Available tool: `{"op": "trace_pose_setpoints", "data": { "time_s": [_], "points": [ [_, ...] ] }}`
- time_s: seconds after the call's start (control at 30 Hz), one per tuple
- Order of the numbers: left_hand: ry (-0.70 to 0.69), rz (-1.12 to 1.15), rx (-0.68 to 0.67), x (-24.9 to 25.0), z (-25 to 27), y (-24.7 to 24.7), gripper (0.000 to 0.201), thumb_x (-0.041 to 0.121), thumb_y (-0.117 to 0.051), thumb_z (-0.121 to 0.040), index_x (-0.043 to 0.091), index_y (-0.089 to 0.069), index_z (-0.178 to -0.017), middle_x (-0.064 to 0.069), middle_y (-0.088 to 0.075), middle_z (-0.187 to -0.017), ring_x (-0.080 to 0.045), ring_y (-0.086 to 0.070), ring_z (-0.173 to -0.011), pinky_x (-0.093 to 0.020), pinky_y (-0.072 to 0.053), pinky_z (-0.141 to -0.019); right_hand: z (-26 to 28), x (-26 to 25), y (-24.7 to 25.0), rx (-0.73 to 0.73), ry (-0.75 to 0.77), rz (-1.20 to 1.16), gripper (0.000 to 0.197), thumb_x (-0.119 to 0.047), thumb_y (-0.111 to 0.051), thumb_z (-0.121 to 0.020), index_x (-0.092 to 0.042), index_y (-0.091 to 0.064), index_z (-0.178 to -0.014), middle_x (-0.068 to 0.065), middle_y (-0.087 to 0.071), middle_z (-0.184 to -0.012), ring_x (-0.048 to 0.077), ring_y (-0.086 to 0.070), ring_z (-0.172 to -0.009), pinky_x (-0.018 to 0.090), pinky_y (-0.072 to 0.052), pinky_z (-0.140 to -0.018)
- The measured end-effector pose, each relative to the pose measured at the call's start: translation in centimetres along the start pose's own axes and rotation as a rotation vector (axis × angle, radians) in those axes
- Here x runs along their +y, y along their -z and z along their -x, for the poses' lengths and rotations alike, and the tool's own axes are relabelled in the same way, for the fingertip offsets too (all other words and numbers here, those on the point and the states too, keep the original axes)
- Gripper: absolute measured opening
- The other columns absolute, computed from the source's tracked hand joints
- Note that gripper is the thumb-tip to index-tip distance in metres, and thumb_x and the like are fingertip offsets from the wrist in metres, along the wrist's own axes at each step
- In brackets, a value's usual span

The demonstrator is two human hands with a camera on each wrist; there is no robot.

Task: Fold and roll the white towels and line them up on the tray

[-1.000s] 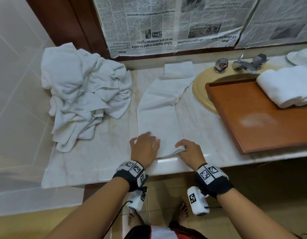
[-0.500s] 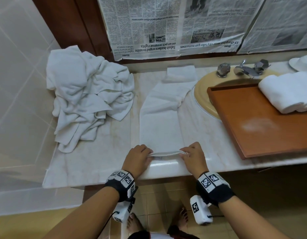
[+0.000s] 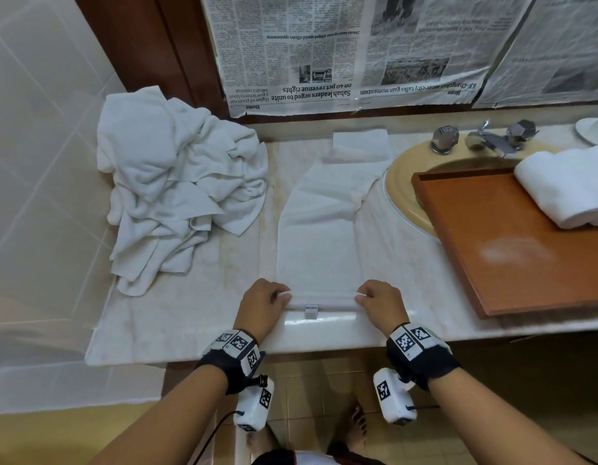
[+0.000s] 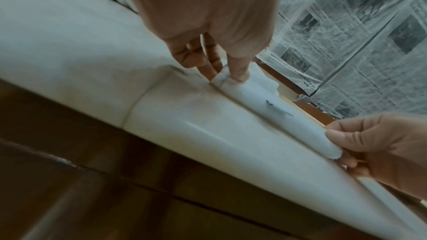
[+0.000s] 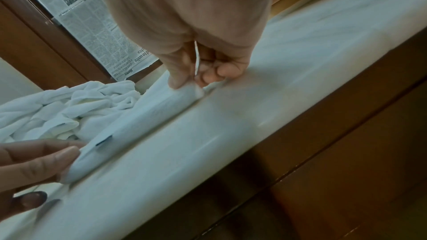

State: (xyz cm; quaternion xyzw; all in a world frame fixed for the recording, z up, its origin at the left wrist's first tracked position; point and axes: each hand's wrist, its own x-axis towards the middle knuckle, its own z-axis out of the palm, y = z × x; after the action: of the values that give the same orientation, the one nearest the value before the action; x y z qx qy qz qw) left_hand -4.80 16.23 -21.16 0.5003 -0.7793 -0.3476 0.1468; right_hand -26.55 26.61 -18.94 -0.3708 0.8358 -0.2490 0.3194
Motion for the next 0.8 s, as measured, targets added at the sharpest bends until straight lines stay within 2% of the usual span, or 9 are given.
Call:
{"op": "trace_pose_setpoints", "data": {
  "time_s": [0.13, 0.27, 0.37, 0.43, 0.47, 0.57, 0.63, 0.73, 0.8],
  "points": [
    [-0.031, -0.034, 0.01, -0.5, -0.1, -0.2, 0.017, 0.024, -0.064, -0.09, 0.018, -0.07, -0.105, 0.004, -0.053, -0.098, -0.012, -0.052, -0.094, -0.021, -0.039, -0.086, 0.3, -0.3, -0.5, 0.049, 0.017, 0.005, 0.01, -0.007, -0.058, -0.091, -0.016, -0.054, -0.091, 0.001, -0.05, -0.088, 0.018, -0.051, -0.083, 0.02, -0.036, -0.067],
    [-0.224, -0.156, 0.045, -0.6, 0.0, -0.3, 0.008, 0.016, -0.067, -0.088, 0.017, -0.072, -0.093, 0.004, -0.056, -0.098, -0.014, -0.052, -0.092, -0.027, -0.044, -0.077, 0.8, -0.1, -1.3, 0.138, 0.178, 0.309, 0.013, -0.006, -0.057, -0.088, -0.018, -0.059, -0.09, 0.001, -0.046, -0.097, 0.019, -0.045, -0.092, 0.026, -0.041, -0.079],
    [-0.365, -0.244, 0.053, -0.4, 0.0, -0.1, 0.005, 0.013, -0.07, -0.078, 0.014, -0.074, -0.077, 0.001, -0.064, -0.086, -0.022, -0.061, -0.073, -0.029, -0.05, -0.057, 1.1, -0.2, -1.7, 0.211, 0.333, 0.458, 0.017, 0.004, -0.071, -0.067, -0.011, -0.067, -0.074, 0.003, -0.055, -0.085, 0.024, -0.05, -0.083, 0.032, -0.042, -0.068],
    [-0.415, -0.281, 0.049, -0.5, 0.2, 0.0, 0.005, 0.016, -0.071, -0.076, 0.014, -0.075, -0.073, 0.002, -0.065, -0.084, -0.022, -0.061, -0.068, -0.028, -0.05, -0.054, 1.0, -0.1, -1.8, 0.209, 0.414, 0.516, 0.026, 0.008, -0.079, -0.047, -0.009, -0.064, -0.058, 0.003, -0.056, -0.071, 0.025, -0.053, -0.068, 0.032, -0.042, -0.055],
    [-0.435, -0.296, 0.042, -0.7, 0.3, 0.0, 0.008, 0.02, -0.07, -0.078, 0.015, -0.076, -0.074, 0.003, -0.065, -0.085, -0.021, -0.061, -0.069, -0.026, -0.048, -0.055, 1.1, 0.1, -1.9, 0.188, 0.433, 0.527, 0.027, 0.007, -0.081, -0.045, -0.009, -0.062, -0.056, 0.003, -0.056, -0.068, 0.025, -0.054, -0.065, 0.031, -0.044, -0.052],
    [-0.472, -0.304, 0.002, -1.6, 0.7, 0.3, 0.029, 0.038, -0.055, -0.082, 0.019, -0.077, -0.081, 0.005, -0.065, -0.092, -0.015, -0.06, -0.077, -0.025, -0.046, -0.062, 1.5, 0.9, -2.1, 0.137, 0.478, 0.5, 0.017, -0.009, -0.079, -0.057, -0.008, -0.064, -0.065, 0.003, -0.058, -0.074, 0.024, -0.056, -0.069, 0.034, -0.049, -0.057],
    [-0.487, -0.29, -0.021, -2.0, 0.7, 0.5, 0.032, 0.039, -0.053, -0.08, 0.019, -0.077, -0.086, 0.004, -0.066, -0.095, -0.014, -0.061, -0.08, -0.026, -0.048, -0.065, 1.7, 1.4, -2.0, 0.113, 0.475, 0.469, 0.021, -0.017, -0.076, -0.059, -0.009, -0.064, -0.074, 0.003, -0.058, -0.08, 0.023, -0.055, -0.072, 0.035, -0.049, -0.061],
    [-0.504, -0.326, -0.037, -1.7, 0.3, 0.6, 0.015, 0.027, -0.072, -0.071, 0.018, -0.077, -0.082, 0.004, -0.067, -0.087, -0.017, -0.064, -0.072, -0.027, -0.049, -0.059, 1.8, 1.8, -1.9, 0.1, 0.478, 0.486, 0.029, -0.009, -0.077, -0.055, -0.012, -0.062, -0.08, 0.002, -0.058, -0.084, 0.024, -0.056, -0.073, 0.036, -0.048, -0.061],
    [-0.517, -0.342, -0.016, -1.2, 0.0, 0.6, 0.016, 0.019, -0.081, -0.063, 0.017, -0.077, -0.078, 0.004, -0.068, -0.081, -0.018, -0.065, -0.066, -0.028, -0.049, -0.055, 1.5, 1.7, -1.7, 0.098, 0.467, 0.507, 0.026, -0.005, -0.074, -0.062, -0.012, -0.064, -0.085, 0.002, -0.059, -0.087, 0.026, -0.058, -0.078, 0.037, -0.047, -0.065]
  ]
}}
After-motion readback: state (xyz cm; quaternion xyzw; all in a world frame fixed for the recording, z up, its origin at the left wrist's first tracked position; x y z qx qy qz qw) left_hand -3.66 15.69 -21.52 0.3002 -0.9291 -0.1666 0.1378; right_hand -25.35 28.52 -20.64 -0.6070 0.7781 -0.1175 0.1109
